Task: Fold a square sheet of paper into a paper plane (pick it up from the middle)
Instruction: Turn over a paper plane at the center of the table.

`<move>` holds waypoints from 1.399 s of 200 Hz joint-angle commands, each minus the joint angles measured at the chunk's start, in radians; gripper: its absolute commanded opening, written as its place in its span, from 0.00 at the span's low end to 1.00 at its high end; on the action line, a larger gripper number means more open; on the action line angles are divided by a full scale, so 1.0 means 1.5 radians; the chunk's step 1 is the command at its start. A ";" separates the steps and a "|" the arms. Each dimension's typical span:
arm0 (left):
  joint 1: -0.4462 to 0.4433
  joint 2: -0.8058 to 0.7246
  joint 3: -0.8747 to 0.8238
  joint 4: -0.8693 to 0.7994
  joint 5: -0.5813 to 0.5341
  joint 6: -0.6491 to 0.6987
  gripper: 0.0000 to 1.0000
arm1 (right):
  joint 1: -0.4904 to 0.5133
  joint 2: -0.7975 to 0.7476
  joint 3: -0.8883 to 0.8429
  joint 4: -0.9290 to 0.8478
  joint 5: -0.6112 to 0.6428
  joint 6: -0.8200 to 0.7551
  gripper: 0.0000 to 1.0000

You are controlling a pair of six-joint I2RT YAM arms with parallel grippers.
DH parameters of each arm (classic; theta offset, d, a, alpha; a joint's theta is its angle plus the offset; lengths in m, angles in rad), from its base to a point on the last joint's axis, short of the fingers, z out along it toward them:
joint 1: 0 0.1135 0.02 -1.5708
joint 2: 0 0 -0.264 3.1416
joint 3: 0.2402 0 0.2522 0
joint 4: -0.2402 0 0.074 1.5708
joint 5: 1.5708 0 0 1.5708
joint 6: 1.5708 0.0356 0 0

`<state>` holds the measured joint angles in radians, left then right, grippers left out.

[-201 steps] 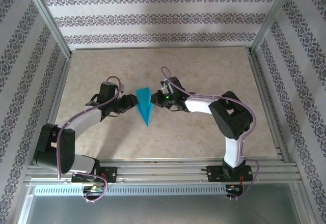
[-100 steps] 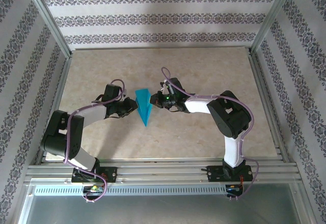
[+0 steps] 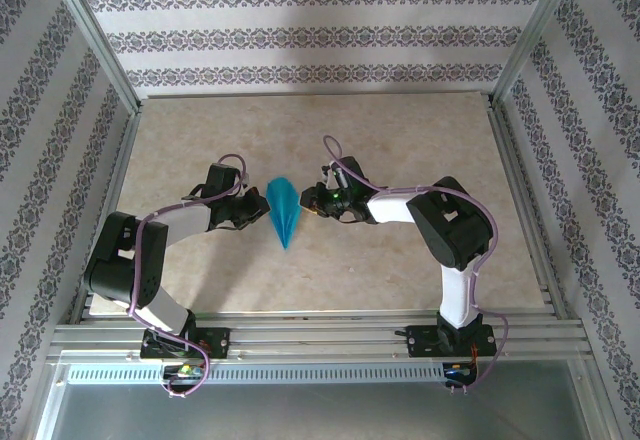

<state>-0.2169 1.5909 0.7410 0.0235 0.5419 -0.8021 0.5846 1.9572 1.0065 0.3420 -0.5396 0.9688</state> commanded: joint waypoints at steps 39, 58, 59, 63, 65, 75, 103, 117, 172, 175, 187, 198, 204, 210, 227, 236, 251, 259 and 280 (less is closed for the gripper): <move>-0.007 0.017 0.007 0.012 0.006 0.005 0.00 | 0.000 0.024 0.017 -0.013 -0.033 -0.025 0.27; -0.007 0.023 0.008 0.011 0.008 0.007 0.00 | 0.002 0.032 0.031 -0.037 -0.025 -0.037 0.27; -0.007 0.024 0.008 0.011 0.008 0.007 0.00 | 0.002 0.033 0.032 -0.038 -0.025 -0.038 0.27; -0.006 0.025 0.008 0.012 0.010 0.008 0.00 | 0.001 0.035 0.036 -0.042 -0.024 -0.040 0.27; -0.007 0.026 0.008 0.011 0.011 0.008 0.00 | 0.002 0.037 0.036 -0.044 -0.024 -0.041 0.27; -0.007 0.030 0.009 0.014 0.015 0.008 0.00 | 0.002 0.044 0.044 -0.049 -0.027 -0.043 0.27; -0.007 0.034 0.010 0.014 0.019 0.010 0.00 | 0.004 0.058 0.060 -0.051 -0.035 -0.045 0.21; -0.007 0.033 0.010 0.009 0.014 0.011 0.00 | 0.004 0.058 0.060 -0.049 -0.036 -0.045 0.13; -0.007 0.010 -0.019 0.022 -0.029 -0.014 0.00 | -0.006 0.013 0.004 -0.038 0.004 -0.052 0.05; -0.007 0.011 -0.021 0.025 -0.030 -0.018 0.00 | -0.006 0.013 0.003 -0.039 0.004 -0.052 0.05; -0.007 0.013 -0.028 0.030 -0.035 -0.026 0.00 | -0.005 0.017 0.000 -0.036 0.001 -0.048 0.05; -0.007 0.016 -0.030 0.031 -0.041 -0.031 0.00 | -0.004 0.020 -0.003 -0.030 -0.001 -0.044 0.05; -0.006 0.018 -0.032 0.030 -0.043 -0.034 0.00 | -0.004 0.022 -0.003 -0.028 -0.001 -0.042 0.05; -0.007 0.020 -0.035 0.032 -0.045 -0.038 0.00 | -0.004 0.023 -0.004 -0.027 0.000 -0.040 0.05; -0.007 0.022 -0.036 0.036 -0.044 -0.043 0.00 | -0.003 0.026 -0.005 -0.024 0.001 -0.037 0.05; -0.007 0.021 -0.034 0.038 -0.040 -0.044 0.01 | -0.004 0.026 -0.004 -0.024 0.000 -0.037 0.05; -0.006 0.012 -0.026 0.026 -0.038 -0.040 0.06 | -0.004 0.025 -0.002 -0.025 -0.003 -0.037 0.05; -0.007 -0.001 -0.022 0.016 -0.036 -0.036 0.11 | -0.004 0.024 -0.002 -0.025 -0.005 -0.037 0.06; -0.007 -0.048 -0.016 -0.023 -0.044 -0.021 0.22 | -0.003 0.022 0.003 -0.027 -0.009 -0.034 0.07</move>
<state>-0.2169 1.6062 0.6960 0.0330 0.4953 -0.8452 0.5842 2.0075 1.0103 0.2890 -0.5476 0.9131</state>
